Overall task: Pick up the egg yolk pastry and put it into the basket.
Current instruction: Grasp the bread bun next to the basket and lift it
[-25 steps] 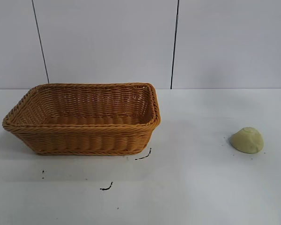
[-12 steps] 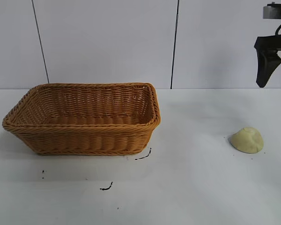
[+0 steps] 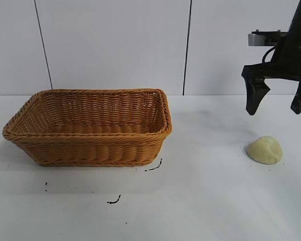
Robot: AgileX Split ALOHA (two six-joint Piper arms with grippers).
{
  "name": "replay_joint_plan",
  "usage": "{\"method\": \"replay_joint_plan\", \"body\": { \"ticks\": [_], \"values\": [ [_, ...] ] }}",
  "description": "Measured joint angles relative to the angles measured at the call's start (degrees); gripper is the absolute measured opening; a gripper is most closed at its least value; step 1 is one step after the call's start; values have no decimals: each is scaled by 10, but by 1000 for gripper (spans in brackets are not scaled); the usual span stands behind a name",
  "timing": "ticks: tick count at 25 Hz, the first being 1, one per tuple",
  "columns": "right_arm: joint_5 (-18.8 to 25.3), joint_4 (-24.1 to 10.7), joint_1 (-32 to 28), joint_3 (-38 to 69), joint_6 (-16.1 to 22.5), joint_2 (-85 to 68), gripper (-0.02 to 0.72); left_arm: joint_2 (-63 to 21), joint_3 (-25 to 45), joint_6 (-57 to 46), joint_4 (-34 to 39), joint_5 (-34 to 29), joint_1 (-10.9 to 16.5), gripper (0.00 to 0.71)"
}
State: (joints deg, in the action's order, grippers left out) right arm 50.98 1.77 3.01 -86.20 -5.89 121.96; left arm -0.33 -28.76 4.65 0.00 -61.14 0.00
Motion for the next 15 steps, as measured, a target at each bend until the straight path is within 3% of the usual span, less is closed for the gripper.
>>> {"method": "replay_joint_plan", "body": {
  "ticks": [12,15],
  "values": [
    [-10,2,0,0,0,51,674,0,0,0,0,0,0,697],
    [-9,2,0,0,0,53,608,0,0,0,0,0,0,697]
  ]
}}
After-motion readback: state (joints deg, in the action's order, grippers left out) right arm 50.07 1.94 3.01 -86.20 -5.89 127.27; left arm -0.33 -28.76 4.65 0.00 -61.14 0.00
